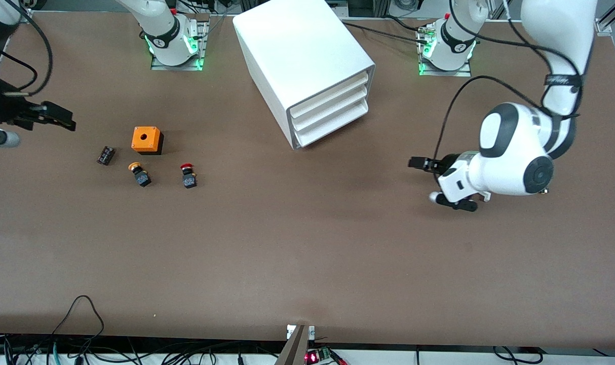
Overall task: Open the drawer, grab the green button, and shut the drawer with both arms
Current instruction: 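Reach the left gripper to the handle of the white cabinet drawer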
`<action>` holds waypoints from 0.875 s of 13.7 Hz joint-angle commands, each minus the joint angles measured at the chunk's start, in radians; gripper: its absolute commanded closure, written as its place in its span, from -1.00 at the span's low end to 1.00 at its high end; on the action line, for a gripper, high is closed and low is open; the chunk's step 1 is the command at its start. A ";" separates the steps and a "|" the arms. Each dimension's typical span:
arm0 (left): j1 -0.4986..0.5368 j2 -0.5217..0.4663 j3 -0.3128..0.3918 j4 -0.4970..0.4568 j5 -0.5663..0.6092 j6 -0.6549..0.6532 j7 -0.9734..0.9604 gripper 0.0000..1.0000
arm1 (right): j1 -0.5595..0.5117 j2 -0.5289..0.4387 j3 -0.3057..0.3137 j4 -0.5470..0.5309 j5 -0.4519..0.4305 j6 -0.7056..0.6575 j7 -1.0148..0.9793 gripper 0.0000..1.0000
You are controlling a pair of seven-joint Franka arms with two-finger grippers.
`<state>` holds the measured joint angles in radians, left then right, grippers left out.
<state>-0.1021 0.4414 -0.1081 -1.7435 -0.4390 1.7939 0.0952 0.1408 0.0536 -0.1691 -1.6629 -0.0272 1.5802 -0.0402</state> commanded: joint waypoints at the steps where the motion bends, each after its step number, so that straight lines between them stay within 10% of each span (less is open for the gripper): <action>1: -0.034 0.081 0.002 -0.014 -0.185 0.015 0.043 -1.00 | 0.016 0.018 -0.001 0.009 0.007 -0.008 0.008 -1.00; 5: -0.080 0.148 -0.080 -0.143 -0.481 0.126 0.165 -1.00 | 0.042 0.031 -0.001 0.008 0.009 -0.006 0.005 -1.00; 12: -0.111 0.148 -0.180 -0.248 -0.552 0.189 0.172 -0.93 | 0.086 0.074 -0.001 0.009 0.013 -0.006 0.010 -1.00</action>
<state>-0.2147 0.6144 -0.2809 -1.9440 -0.9437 1.9739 0.2407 0.2048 0.1127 -0.1673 -1.6625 -0.0263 1.5817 -0.0390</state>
